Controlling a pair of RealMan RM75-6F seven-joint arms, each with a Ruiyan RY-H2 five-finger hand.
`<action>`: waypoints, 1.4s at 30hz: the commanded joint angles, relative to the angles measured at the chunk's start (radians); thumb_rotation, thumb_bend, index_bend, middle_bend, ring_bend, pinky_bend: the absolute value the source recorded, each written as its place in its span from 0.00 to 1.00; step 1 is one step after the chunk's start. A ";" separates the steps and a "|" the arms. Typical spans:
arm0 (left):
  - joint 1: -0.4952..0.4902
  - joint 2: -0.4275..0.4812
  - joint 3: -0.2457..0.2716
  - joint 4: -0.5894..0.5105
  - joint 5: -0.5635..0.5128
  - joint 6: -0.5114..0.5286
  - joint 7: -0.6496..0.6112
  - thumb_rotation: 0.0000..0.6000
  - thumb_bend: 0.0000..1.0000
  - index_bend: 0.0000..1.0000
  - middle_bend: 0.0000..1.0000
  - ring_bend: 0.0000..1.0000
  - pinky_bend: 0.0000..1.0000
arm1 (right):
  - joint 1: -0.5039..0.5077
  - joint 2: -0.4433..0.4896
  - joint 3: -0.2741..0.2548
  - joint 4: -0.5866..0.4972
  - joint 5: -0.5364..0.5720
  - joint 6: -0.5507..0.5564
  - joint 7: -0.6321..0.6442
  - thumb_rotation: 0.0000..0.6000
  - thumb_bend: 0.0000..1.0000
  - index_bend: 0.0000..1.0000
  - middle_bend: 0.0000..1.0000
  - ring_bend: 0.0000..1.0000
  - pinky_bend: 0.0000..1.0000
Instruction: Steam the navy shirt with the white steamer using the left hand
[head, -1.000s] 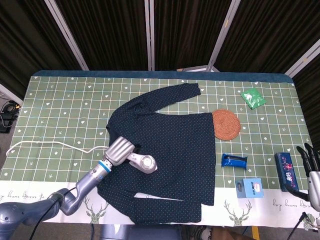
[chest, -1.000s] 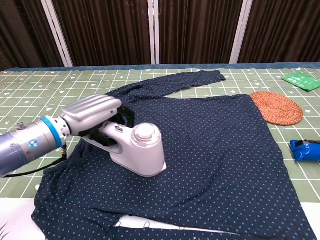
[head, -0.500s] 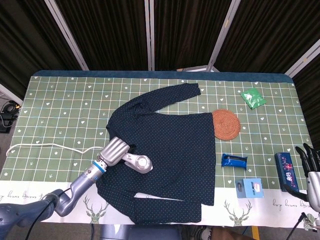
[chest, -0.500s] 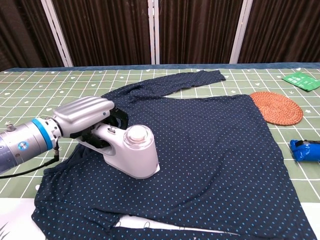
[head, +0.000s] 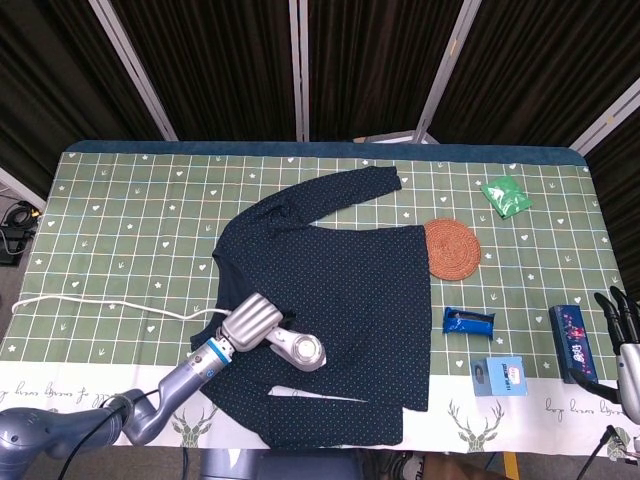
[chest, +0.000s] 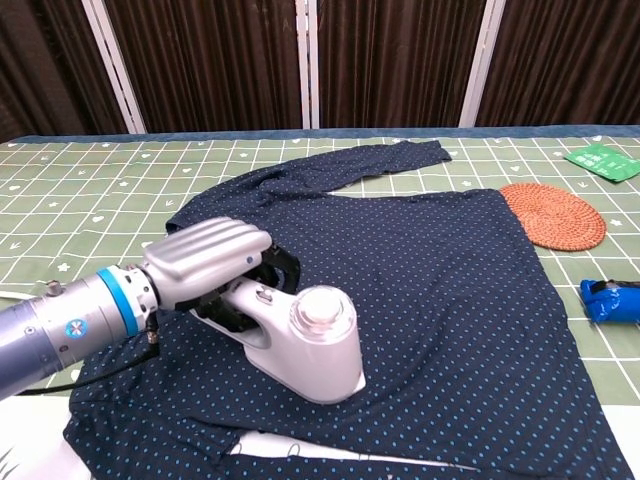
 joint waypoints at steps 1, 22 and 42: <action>0.000 -0.009 0.005 -0.009 0.007 0.001 0.007 1.00 0.64 0.91 0.80 0.76 1.00 | -0.001 0.001 0.000 0.000 0.000 0.001 0.000 1.00 0.00 0.00 0.00 0.00 0.00; 0.032 0.064 0.003 -0.007 -0.005 0.026 0.012 1.00 0.64 0.91 0.80 0.76 1.00 | -0.003 0.002 -0.002 -0.002 -0.007 0.006 0.002 1.00 0.00 0.00 0.00 0.00 0.00; 0.089 0.123 0.033 0.018 -0.007 0.054 -0.080 1.00 0.64 0.91 0.80 0.76 1.00 | -0.002 0.002 -0.004 -0.008 -0.014 0.007 -0.004 1.00 0.00 0.00 0.00 0.00 0.00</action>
